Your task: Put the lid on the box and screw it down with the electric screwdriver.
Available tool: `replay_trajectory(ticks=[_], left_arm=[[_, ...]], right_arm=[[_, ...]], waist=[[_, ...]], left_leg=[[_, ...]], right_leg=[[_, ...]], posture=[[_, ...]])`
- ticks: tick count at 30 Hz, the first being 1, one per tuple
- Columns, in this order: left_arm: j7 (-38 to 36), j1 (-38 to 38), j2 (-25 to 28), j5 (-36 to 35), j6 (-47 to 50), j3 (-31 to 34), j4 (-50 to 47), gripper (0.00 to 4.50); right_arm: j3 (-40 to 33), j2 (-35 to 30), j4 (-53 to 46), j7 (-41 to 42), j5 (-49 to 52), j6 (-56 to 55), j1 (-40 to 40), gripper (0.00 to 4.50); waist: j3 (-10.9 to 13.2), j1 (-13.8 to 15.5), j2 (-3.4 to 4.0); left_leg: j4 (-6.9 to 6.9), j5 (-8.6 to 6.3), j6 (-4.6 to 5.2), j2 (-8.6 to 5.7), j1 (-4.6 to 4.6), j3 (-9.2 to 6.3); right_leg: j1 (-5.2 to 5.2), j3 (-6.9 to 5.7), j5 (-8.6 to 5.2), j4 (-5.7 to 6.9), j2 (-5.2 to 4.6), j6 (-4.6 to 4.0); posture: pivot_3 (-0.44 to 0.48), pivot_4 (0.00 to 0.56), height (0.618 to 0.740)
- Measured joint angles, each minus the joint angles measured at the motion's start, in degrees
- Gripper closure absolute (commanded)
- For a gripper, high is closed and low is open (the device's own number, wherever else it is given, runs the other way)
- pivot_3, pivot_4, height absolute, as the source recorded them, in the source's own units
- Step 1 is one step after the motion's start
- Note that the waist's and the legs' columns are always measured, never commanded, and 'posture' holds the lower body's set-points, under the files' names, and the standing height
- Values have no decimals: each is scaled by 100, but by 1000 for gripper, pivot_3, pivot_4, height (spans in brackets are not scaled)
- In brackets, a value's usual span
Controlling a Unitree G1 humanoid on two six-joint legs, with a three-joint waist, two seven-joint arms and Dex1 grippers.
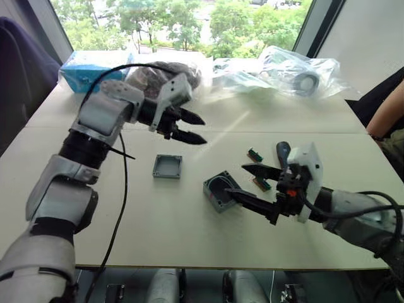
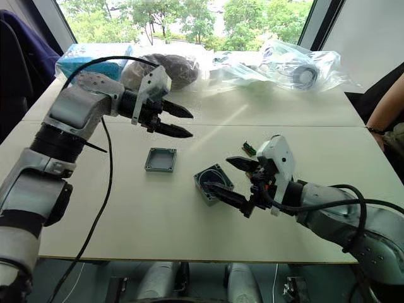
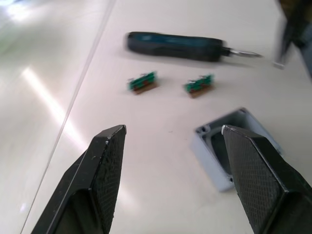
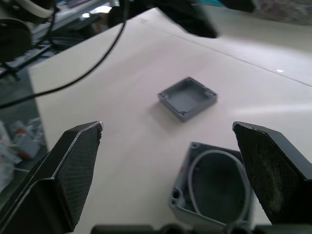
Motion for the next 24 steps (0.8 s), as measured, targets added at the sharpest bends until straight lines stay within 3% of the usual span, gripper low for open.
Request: replay_trajectory(ticks=[5,6,9,13,24], left_arm=[[1387,311,97,456,2132,69,-599,1297],[1748,311,34,507,2917,192,-670,1297],[2338,322,-174,555,3993,539,-883,1297],[2821,495,-321,542,4440,717,-1070,1297],[3676,788,-613,580,4364,819,-541,1297]], right_arm=[[480,-232,75,472,-262,208,-587,0],[640,-248,84,617,-464,216,-737,0],[885,-221,159,875,-825,207,-848,0],[1141,-11,264,1067,-1236,124,-853,0],[1283,372,384,1106,-1756,99,-835,0]], waist=[[1,-30,-2],[1,-47,-2],[1,-57,-2],[1,-79,-2],[1,-64,-2]], left_leg=[[-1,2,-4,0,-3,-1],[-1,2,-4,0,-3,0],[-1,6,-11,0,-3,0],[-5,18,-31,1,-1,2],[-6,24,-41,-2,-3,7]], right_leg=[[0,-2,-1,2,1,1],[0,-1,-1,2,1,2],[-1,-2,-2,3,0,3],[-5,1,-2,5,1,3],[-9,4,-2,10,-4,3]], posture=[[0,150,740],[0,150,740],[0,150,740],[0,150,740],[0,150,740]])
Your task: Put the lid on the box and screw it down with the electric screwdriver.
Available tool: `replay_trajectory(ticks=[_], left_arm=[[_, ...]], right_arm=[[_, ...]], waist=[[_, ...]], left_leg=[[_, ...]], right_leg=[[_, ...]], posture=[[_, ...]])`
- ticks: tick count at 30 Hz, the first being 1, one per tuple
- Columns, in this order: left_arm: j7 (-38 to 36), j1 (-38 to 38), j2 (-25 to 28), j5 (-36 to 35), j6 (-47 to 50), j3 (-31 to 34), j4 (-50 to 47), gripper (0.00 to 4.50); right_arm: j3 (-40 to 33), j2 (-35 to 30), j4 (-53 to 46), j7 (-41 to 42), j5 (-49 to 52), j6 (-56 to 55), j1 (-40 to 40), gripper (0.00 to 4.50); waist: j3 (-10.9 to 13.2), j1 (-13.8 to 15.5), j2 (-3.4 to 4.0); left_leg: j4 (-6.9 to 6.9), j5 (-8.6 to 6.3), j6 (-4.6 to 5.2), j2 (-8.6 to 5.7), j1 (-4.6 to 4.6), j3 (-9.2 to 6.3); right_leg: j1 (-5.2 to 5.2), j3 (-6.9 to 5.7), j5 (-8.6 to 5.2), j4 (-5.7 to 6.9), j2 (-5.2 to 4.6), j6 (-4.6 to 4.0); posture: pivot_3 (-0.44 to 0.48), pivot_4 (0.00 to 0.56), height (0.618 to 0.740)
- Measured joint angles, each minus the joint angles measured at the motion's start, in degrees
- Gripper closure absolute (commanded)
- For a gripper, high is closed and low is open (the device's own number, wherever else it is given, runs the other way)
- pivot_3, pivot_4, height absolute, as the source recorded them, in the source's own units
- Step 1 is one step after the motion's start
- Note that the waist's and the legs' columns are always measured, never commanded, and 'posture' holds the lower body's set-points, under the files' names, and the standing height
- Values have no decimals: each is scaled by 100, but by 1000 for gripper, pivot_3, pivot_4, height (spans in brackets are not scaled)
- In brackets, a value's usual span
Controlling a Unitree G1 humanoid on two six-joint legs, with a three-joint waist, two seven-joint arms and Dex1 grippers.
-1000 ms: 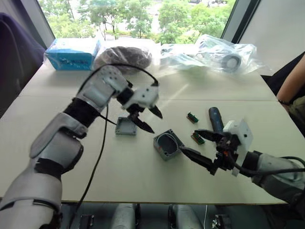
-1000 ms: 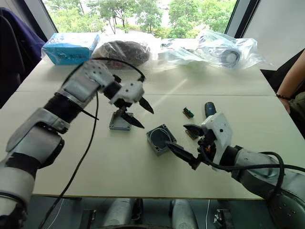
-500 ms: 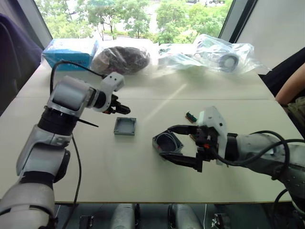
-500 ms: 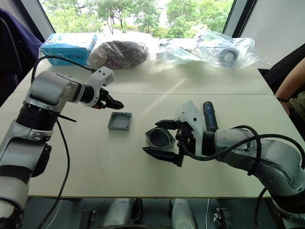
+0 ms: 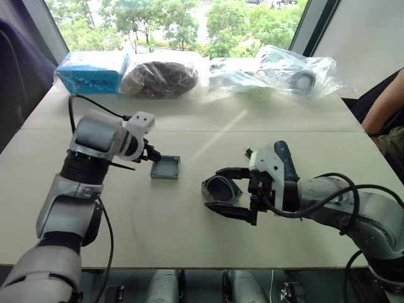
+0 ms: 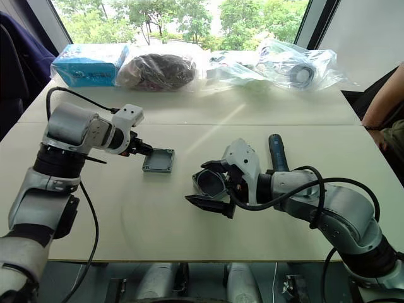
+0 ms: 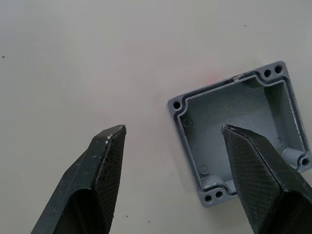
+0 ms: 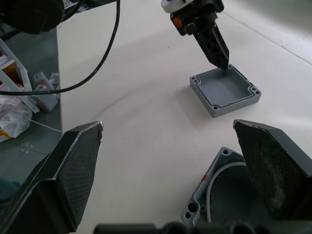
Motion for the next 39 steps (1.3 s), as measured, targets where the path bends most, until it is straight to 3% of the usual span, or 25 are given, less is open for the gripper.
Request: replay_trajectory(ticks=[5,9,14,15,28,33,39], left_arm=[[114,51,-217,12,-437,-10,481,1297],[157,53,-203,37,-619,-72,587,2367],[201,55,-226,16,-661,-36,610,4337],[214,62,-225,15,-622,8,591,4430],[570,546,-495,-21,-781,796,102,4430],[318,415,-726,-354,-2148,1425,-297,4430],[174,273,-1372,-854,-2802,1673,-1052,4430]], right_arm=[[-57,91,-2,-152,-3,71,2,0],[-189,99,-24,-260,4,120,63,0],[-272,105,-54,-345,3,123,187,0],[-285,105,-60,-357,2,123,224,0],[-567,432,395,-561,35,189,324,0],[-1021,1334,1436,-1294,469,346,-517,0],[-1149,2177,2519,-2129,713,683,-1258,0]], waist=[[-2,9,3],[-3,9,2],[-5,-3,3],[-6,-1,5],[-7,3,7],[-3,1,1],[-3,-12,2]], left_leg=[[0,1,-1,-6,4,1],[0,1,-1,-9,12,1],[0,1,-1,-9,15,2],[0,1,-1,-9,15,2],[-2,1,-1,-11,29,7],[-3,5,-9,-11,22,10],[-9,5,-9,-11,22,16]], right_leg=[[3,0,0,-1,-7,0],[9,0,0,2,-11,0],[10,0,0,2,-11,0],[10,0,0,3,-11,0],[22,3,0,3,-17,0],[17,2,0,2,-20,0],[17,4,1,4,-21,1]], posture=[[0,150,740],[0,150,740],[0,150,740],[0,150,740],[0,150,740],[0,150,740],[0,150,740]])
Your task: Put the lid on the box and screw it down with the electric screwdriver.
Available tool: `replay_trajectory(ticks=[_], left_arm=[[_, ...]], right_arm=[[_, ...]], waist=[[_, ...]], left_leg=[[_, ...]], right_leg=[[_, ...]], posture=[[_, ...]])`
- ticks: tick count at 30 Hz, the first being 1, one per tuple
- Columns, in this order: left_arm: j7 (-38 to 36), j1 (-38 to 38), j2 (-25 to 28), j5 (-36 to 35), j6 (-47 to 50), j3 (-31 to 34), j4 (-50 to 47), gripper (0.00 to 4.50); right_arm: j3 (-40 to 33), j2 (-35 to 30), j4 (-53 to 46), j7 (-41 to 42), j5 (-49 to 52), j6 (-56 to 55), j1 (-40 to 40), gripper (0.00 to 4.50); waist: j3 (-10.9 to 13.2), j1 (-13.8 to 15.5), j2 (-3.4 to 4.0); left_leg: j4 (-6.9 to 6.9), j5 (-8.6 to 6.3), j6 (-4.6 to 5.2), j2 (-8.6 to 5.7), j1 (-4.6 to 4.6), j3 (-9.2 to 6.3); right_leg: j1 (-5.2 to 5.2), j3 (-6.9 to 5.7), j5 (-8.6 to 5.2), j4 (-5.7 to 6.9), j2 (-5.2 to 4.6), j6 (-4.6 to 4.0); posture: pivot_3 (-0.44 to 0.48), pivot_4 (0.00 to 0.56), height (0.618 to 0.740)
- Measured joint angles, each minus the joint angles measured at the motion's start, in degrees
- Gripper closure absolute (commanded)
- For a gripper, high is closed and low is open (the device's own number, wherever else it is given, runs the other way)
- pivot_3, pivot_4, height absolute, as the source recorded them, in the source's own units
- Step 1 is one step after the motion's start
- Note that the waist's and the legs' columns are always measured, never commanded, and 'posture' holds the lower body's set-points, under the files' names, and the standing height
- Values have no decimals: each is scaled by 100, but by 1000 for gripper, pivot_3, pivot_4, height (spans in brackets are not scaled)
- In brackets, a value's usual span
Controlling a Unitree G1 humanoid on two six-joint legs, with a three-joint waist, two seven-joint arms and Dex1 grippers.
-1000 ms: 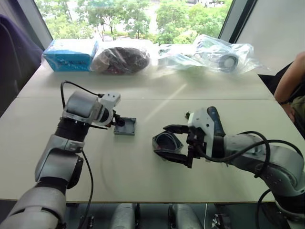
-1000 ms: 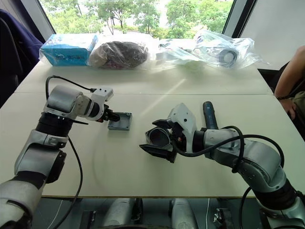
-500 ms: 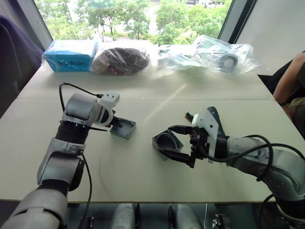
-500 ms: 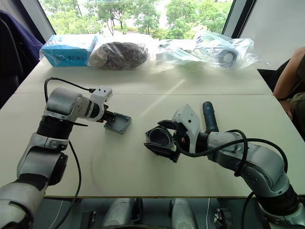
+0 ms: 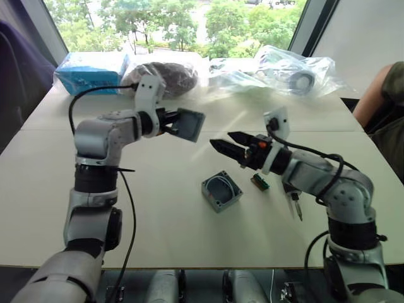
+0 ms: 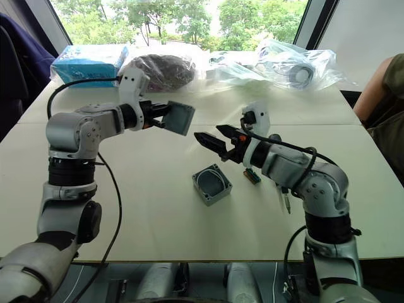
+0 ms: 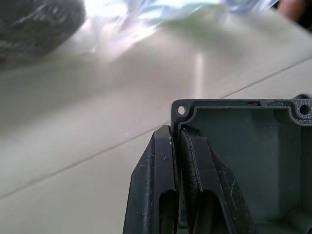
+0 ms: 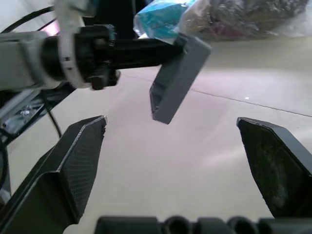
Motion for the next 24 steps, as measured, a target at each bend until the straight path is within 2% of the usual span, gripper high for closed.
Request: replay_trajectory(ticks=[3,13,16,17,21,24], left_arm=[[26,4,-139,-79,-100,1,-105,4430],[-18,55,-137,-164,-213,-153,-176,4430],[-31,65,-126,-166,-215,-205,-176,4500],[-33,70,-126,-167,-215,-212,-175,4500],[-47,71,-119,-192,-215,-212,-175,4500],[-34,71,-113,-206,-216,-212,-175,4500]], right_arm=[[-213,166,234,-240,188,136,-147,0],[-541,222,325,-536,529,272,-244,0],[-558,222,295,-581,556,296,-217,704],[-558,222,293,-601,559,302,-205,1184],[-556,250,232,-631,568,302,-151,2430],[-548,342,159,-643,623,302,-139,3711]], waist=[[0,-14,1],[0,-12,1],[0,-15,1],[0,-14,1],[0,-13,1],[0,-16,1]], left_leg=[[-2,0,0,1,0,0],[-3,0,0,1,0,0],[-4,0,0,1,0,0],[-4,0,0,1,0,0],[-4,0,0,1,0,0],[-4,0,0,2,0,0]], right_leg=[[-2,0,0,0,2,0],[-3,1,0,-1,2,0],[-3,1,0,-2,2,0],[-3,1,0,-2,2,0],[-3,2,0,-2,2,0],[-4,2,0,-2,3,0]], posture=[[0,150,740],[0,150,740],[0,150,740],[0,150,740],[0,150,740],[0,150,740]])
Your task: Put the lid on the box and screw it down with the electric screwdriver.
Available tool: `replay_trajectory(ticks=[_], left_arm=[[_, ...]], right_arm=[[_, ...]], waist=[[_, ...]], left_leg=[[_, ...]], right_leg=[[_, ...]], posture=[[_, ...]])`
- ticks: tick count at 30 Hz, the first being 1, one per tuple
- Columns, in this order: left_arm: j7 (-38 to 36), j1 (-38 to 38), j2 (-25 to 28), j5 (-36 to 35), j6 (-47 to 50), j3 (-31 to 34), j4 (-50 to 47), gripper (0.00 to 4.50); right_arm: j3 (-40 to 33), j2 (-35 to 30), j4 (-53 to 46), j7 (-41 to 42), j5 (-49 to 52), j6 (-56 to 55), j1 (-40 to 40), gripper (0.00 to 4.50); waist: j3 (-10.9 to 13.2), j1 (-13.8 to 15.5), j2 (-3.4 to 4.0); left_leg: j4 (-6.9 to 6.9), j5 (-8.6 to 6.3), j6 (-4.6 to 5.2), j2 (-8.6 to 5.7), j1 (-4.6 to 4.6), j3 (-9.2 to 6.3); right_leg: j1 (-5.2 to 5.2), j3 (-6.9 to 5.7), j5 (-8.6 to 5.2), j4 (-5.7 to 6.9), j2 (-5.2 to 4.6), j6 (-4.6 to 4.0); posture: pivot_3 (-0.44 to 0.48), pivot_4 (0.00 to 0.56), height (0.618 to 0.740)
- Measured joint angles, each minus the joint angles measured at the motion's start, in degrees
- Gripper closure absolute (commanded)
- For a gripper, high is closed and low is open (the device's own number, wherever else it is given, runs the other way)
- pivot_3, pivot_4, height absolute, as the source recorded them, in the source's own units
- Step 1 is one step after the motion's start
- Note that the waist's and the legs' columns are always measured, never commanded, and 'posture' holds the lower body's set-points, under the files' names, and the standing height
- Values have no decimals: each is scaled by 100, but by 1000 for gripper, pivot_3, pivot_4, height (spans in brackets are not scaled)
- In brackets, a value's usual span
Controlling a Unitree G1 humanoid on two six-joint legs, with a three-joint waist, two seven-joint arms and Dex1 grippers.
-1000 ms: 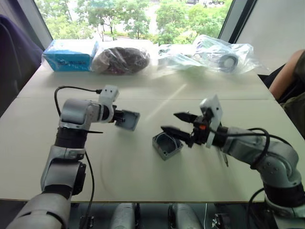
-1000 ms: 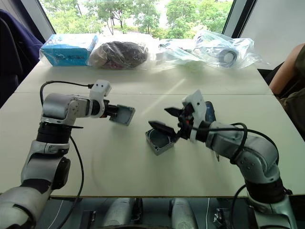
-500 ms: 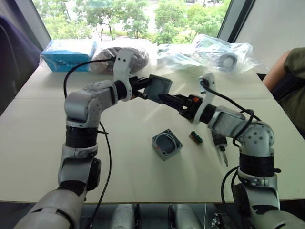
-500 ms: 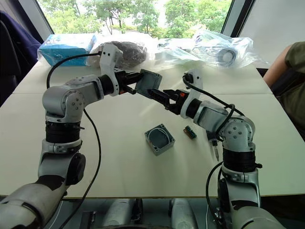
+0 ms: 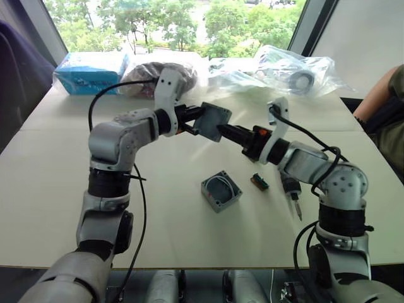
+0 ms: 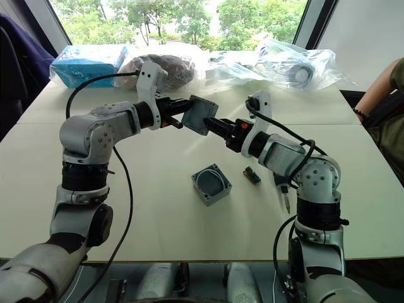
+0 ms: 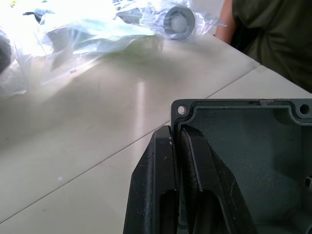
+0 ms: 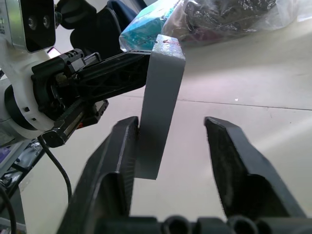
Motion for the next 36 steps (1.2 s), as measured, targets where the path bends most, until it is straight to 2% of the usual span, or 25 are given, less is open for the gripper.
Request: replay_trajectory(ticks=[2,6,7,9,14,16,20,23,25,26,27,33,34,36], left_arm=[[5,1,29,-17,-14,5,-21,4500],[16,35,44,-21,-16,6,-54,4500],[7,77,75,-52,-24,10,-85,3814],[-77,158,109,-118,-22,14,-156,3287],[-231,198,274,-326,-1,47,-233,1320],[-307,196,317,-602,102,303,-249,616],[-577,139,604,-1471,597,1155,-264,616],[-604,15,919,-1652,584,1517,-175,616],[-659,-60,1001,-1696,586,1510,-43,1130],[-703,-78,999,-1702,583,1437,8,1241],[-741,-83,978,-1712,579,1368,57,1860],[-1157,-91,861,-1641,314,537,270,4193],[-1244,-97,857,-1608,226,411,300,4452],[-1451,-108,837,-1496,51,94,410,4452]], right_arm=[[-8,9,26,-77,-36,-3,6,4332],[4,48,25,-118,-35,-2,6,4338],[11,68,30,-136,-32,-1,6,4338],[3,77,35,-145,-32,-1,6,4338],[-1,84,34,-152,-30,-1,6,4338],[8,50,28,-129,-68,-9,6,4338],[201,-552,-344,208,-803,-352,215,4338],[383,-1469,-1133,756,-1728,-847,939,4338],[492,-1882,-1693,983,-2287,-1167,1409,4338],[606,-2129,-1975,1067,-2639,-1362,1605,4338],[694,-2322,-2198,1134,-2940,-1526,1750,4338],[1738,-3251,-3176,1180,-5441,-2767,2700,4338],[1928,-3391,-3209,1149,-5920,-2960,2816,4338],[2382,-3704,-3199,1053,-7002,-3340,3078,4338]], waist=[[0,5,0],[1,1,1],[1,-5,1],[1,-6,1],[1,-2,1],[1,-9,1],[2,-7,2],[1,16,2],[2,19,2],[2,17,2],[2,11,2],[2,9,0],[2,9,1],[2,20,1]], left_leg=[[0,0,0,-1,0,0],[-1,0,0,0,0,1],[-1,0,0,0,0,1],[-3,0,0,1,0,1],[-3,0,0,0,-1,1],[-3,0,0,1,-1,2],[-4,0,0,0,-6,0],[-4,-1,1,-5,-8,-1],[-2,-1,1,-6,-8,-1],[-2,-1,0,-6,-8,-1],[-1,-1,0,-5,-8,-1],[0,1,-3,-5,-8,0],[1,1,-3,-6,-8,1],[1,2,-4,-7,-7,-1]], right_leg=[[0,0,0,0,-1,0],[0,1,0,-1,0,0],[-2,1,0,-1,0,0],[-3,2,0,-1,0,0],[-3,3,0,-2,0,0],[-4,3,0,-3,0,0],[-9,3,0,-9,0,0],[-7,2,-1,-13,-2,1],[-7,2,-1,-13,-2,1],[-7,2,-1,-12,-2,2],[-7,2,-2,-12,-1,3],[-9,3,-6,-12,0,9],[-9,4,-6,-12,0,9],[-8,2,-8,-11,0,12]], posture=[[0,150,740],[0,150,740],[0,150,740],[0,150,740],[0,150,740],[0,150,740],[0,150,740],[0,150,740],[0,150,740],[0,150,740],[0,150,740],[0,150,740],[0,150,740],[0,150,740]])
